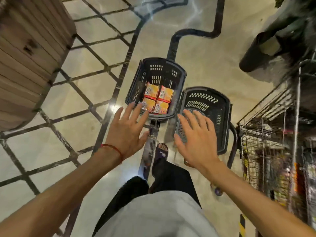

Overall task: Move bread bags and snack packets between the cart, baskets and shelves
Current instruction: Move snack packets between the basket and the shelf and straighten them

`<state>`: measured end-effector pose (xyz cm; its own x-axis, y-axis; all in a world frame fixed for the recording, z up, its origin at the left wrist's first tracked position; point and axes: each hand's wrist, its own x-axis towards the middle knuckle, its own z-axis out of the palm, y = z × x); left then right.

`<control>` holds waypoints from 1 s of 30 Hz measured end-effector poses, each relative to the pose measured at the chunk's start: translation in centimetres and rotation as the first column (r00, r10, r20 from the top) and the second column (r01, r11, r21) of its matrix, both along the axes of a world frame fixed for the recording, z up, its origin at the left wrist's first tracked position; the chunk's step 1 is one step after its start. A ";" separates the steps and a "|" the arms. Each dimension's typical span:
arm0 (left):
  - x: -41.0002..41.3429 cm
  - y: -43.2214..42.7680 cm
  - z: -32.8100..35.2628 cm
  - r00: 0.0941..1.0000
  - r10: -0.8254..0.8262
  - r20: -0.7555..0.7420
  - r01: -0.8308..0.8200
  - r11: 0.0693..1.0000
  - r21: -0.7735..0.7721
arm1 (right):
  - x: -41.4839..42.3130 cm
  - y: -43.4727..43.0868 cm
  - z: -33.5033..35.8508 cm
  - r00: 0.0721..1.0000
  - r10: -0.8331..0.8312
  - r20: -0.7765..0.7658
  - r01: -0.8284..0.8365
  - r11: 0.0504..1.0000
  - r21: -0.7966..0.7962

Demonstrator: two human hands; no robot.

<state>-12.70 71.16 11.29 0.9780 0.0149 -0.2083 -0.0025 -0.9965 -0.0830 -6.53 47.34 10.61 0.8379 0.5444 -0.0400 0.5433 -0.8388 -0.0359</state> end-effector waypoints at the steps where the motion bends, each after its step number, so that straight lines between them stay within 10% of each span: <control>1: 1.9 0.7 -0.3 1.000 0.006 -0.006 -0.006 1.000 -0.008 | 2.0 0.8 -0.3 1.000 0.018 -0.005 -0.018 1.000 -0.009; 15: 21.9 13.6 -10.7 0.964 -0.179 -0.195 0.160 0.981 -0.108 | 20.7 13.0 -8.6 0.985 -0.119 -0.125 0.108 0.990 -0.090; 30: 33.4 17.9 -34.9 0.929 -0.242 -0.280 0.184 0.959 -0.217 | 28.5 17.4 -34.4 0.949 -0.221 -0.224 0.214 0.975 -0.055</control>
